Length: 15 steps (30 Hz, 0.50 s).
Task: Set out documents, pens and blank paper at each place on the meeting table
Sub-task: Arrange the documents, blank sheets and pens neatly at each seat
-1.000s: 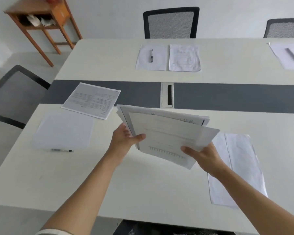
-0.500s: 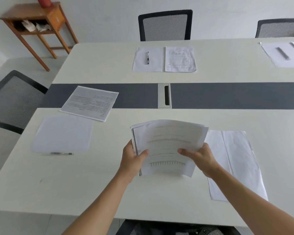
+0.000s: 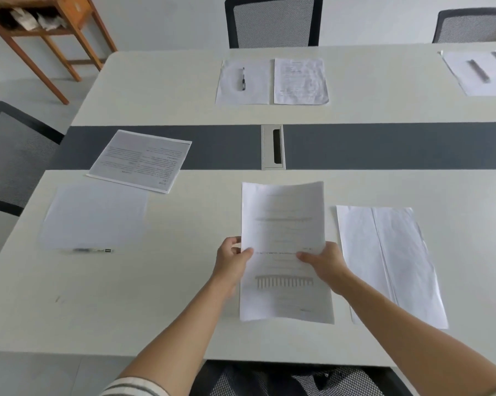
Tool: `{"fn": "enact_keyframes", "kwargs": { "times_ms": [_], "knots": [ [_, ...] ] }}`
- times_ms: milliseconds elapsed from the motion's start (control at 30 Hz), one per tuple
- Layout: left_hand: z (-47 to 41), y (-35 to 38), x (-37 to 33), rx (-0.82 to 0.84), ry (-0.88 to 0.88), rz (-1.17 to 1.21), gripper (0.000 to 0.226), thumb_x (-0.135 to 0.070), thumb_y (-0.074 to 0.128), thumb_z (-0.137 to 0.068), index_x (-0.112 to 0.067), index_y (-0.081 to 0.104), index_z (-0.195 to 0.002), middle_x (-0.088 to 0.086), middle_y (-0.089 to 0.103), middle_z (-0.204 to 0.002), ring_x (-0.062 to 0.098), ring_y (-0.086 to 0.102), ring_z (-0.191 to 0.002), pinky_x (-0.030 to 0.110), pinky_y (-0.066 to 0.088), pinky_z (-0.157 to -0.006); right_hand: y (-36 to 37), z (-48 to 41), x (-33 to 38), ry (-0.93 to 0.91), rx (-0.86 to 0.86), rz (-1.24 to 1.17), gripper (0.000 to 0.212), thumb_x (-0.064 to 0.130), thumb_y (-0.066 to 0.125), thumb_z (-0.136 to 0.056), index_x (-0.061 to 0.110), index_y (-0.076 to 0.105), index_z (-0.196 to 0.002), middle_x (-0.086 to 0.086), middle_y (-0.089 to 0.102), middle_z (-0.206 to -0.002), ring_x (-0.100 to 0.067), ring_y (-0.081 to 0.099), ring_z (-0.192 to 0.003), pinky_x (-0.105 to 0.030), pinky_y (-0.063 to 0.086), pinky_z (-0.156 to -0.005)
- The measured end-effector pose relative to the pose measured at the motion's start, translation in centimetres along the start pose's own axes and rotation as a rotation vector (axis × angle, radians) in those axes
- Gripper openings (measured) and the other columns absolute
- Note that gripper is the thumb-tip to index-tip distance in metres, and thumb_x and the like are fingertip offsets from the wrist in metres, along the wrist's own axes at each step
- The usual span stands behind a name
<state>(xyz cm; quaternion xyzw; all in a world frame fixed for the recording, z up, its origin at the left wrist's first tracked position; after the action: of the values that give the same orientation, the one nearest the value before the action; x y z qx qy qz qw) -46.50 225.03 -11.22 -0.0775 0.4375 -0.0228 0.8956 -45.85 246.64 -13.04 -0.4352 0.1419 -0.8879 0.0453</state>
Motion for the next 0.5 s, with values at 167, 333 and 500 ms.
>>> {"fn": "enact_keyframes", "kwargs": {
  "times_ms": [167, 333, 500],
  "knots": [
    [0.1, -0.2, 4.5, 0.006, 0.046, -0.700, 0.065, -0.023, 0.067, -0.083, -0.018, 0.036, -0.141, 0.011, 0.047, -0.131, 0.026, 0.051, -0.118, 0.032, 0.044, -0.093, 1.2, -2.6, -1.5, 0.133, 0.007, 0.151, 0.035, 0.017, 0.080, -0.073, 0.008, 0.069, -0.106, -0.009, 0.074, -0.096, -0.027, 0.071, -0.082, -0.042, 0.060, -0.080],
    [2.4, 0.0, 8.8, 0.149, 0.284, -1.183, 0.068, -0.039, 0.065, -0.082, -0.021, 0.036, -0.140, 0.007, 0.024, -0.149, 0.025, 0.028, -0.135, 0.033, 0.035, -0.106, 0.5, -1.1, -2.2, -0.039, -0.086, 0.609, 0.077, 0.035, 0.071, -0.082, 0.021, 0.030, -0.146, -0.007, 0.058, -0.129, -0.029, 0.057, -0.114, -0.039, 0.050, -0.089],
    [2.9, -0.2, 10.2, 0.127, 0.367, -1.256, 0.056, -0.033, 0.062, -0.083, -0.016, 0.045, -0.134, 0.011, 0.021, -0.152, 0.027, 0.022, -0.140, 0.031, 0.034, -0.109, 1.1, 2.8, -5.2, -0.133, 0.073, 1.000, 0.070, 0.043, 0.065, -0.086, 0.022, 0.033, -0.144, -0.002, 0.032, -0.151, -0.025, 0.033, -0.134, -0.037, 0.048, -0.095]
  ]
}}
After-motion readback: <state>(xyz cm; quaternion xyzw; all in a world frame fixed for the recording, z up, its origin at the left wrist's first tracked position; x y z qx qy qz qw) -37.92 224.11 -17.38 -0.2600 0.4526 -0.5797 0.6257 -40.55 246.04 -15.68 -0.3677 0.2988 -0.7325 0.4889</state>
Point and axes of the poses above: each hand's wrist, its own z-axis away from the middle knuckle, its own y-axis out of the palm, x = y × z, the point moved 1 cm from there along -z, towards the middle knuckle
